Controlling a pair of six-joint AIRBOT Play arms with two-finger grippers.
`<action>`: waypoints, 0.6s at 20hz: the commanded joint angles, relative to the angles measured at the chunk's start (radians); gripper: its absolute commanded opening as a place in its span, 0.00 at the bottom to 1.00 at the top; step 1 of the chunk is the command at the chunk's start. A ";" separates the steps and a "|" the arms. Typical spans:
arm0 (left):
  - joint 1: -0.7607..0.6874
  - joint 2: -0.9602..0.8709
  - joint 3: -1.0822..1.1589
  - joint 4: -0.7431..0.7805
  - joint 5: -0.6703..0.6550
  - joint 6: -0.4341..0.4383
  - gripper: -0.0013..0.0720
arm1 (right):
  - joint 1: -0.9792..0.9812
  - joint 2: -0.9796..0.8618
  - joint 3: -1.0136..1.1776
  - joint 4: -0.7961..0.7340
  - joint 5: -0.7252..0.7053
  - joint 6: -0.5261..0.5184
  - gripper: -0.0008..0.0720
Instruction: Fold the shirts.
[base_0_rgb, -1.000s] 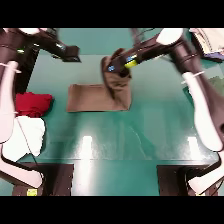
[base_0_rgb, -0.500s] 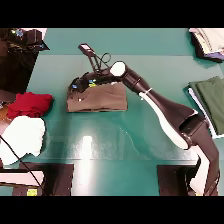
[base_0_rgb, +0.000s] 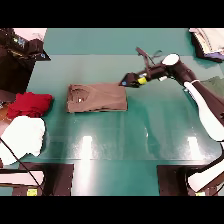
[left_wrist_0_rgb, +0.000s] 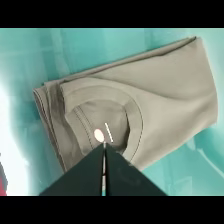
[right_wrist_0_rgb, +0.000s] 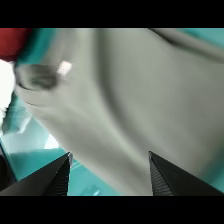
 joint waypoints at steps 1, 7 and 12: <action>0.000 -0.001 -0.027 -0.013 0.015 0.006 0.05 | -0.106 0.019 -0.158 0.008 0.007 0.050 0.78; 0.000 -0.001 -0.027 -0.023 0.059 0.007 0.05 | -0.024 -0.035 -0.189 0.013 -0.063 0.058 0.78; 0.000 -0.001 -0.027 -0.025 0.055 0.007 0.05 | 0.100 -0.185 0.000 0.037 -0.076 0.111 0.77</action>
